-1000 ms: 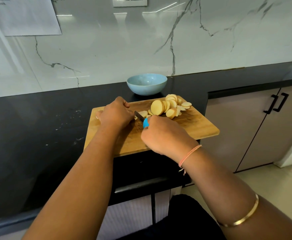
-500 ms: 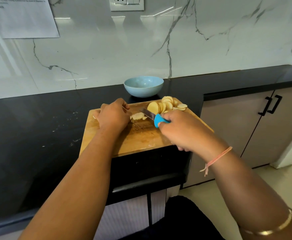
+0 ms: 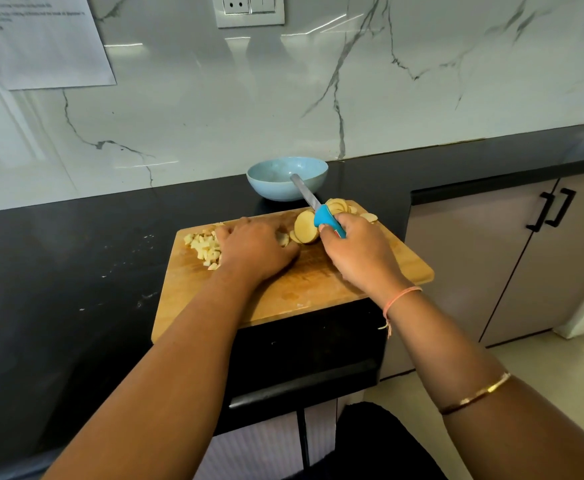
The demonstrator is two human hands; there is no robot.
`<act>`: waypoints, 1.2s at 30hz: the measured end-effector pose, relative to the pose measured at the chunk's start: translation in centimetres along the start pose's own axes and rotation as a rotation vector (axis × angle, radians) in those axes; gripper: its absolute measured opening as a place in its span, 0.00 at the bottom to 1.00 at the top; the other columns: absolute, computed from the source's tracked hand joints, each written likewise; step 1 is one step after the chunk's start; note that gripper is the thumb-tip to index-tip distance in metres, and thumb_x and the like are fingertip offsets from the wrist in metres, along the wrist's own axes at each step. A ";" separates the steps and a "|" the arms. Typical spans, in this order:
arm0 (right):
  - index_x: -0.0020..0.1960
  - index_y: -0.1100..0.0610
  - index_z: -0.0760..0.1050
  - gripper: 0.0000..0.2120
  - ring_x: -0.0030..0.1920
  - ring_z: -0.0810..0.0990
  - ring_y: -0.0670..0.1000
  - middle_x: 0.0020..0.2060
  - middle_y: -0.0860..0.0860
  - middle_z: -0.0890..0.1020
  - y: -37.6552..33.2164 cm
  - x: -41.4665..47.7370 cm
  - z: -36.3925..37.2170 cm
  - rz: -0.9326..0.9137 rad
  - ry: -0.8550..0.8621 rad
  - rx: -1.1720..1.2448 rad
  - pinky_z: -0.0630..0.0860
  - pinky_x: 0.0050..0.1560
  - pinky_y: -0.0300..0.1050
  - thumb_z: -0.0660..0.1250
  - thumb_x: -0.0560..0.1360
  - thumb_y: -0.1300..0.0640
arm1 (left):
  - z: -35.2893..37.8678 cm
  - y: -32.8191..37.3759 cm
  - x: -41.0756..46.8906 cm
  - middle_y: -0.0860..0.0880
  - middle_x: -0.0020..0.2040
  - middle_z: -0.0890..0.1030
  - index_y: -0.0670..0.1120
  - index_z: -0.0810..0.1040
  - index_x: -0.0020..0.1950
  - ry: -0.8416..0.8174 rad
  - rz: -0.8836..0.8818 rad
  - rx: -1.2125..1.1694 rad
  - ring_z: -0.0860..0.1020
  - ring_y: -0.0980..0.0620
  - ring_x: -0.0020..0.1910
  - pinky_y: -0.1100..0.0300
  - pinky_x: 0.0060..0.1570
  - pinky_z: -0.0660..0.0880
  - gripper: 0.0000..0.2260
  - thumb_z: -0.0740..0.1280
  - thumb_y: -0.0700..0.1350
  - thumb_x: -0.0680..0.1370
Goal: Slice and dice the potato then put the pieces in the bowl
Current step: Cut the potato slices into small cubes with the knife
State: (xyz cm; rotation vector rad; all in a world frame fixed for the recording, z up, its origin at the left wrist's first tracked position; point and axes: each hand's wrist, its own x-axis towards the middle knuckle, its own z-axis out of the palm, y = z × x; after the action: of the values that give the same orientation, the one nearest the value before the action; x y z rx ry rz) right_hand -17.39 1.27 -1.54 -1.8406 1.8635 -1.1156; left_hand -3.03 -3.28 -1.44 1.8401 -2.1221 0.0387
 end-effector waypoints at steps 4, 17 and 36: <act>0.50 0.55 0.74 0.12 0.34 0.74 0.48 0.34 0.48 0.74 0.6 0.2 0.2 0.001 0.043 0.015 0.69 0.31 0.41 0.58 0.80 0.48 | 0.3 0.2 1.0 0.49 0.64 0.75 0.53 0.72 0.65 -0.029 -0.015 0.046 0.67 0.46 0.68 0.44 0.66 0.59 0.18 0.60 0.58 0.77; 0.49 0.53 0.72 0.11 0.37 0.76 0.50 0.35 0.48 0.75 0.8 0.2 0.1 -0.007 0.054 0.060 0.77 0.39 0.47 0.58 0.80 0.47 | -0.7 -2.3 2.6 0.47 0.59 0.74 0.53 0.73 0.61 -0.029 -0.065 0.182 0.67 0.44 0.65 0.44 0.64 0.59 0.12 0.59 0.53 0.79; 0.46 0.55 0.73 0.13 0.34 0.76 0.50 0.34 0.52 0.76 0.7 0.1 0.2 0.006 0.070 0.081 0.76 0.36 0.50 0.58 0.79 0.47 | 0.1 -1.7 1.9 0.51 0.57 0.78 0.51 0.77 0.58 0.064 0.105 0.193 0.70 0.48 0.61 0.48 0.60 0.60 0.12 0.55 0.48 0.82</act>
State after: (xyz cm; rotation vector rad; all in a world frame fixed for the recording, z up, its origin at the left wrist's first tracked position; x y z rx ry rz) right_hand -17.80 1.08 -2.15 -1.7722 1.8313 -1.2504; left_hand -1.66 -5.42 -1.39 1.8008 -2.2363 0.3333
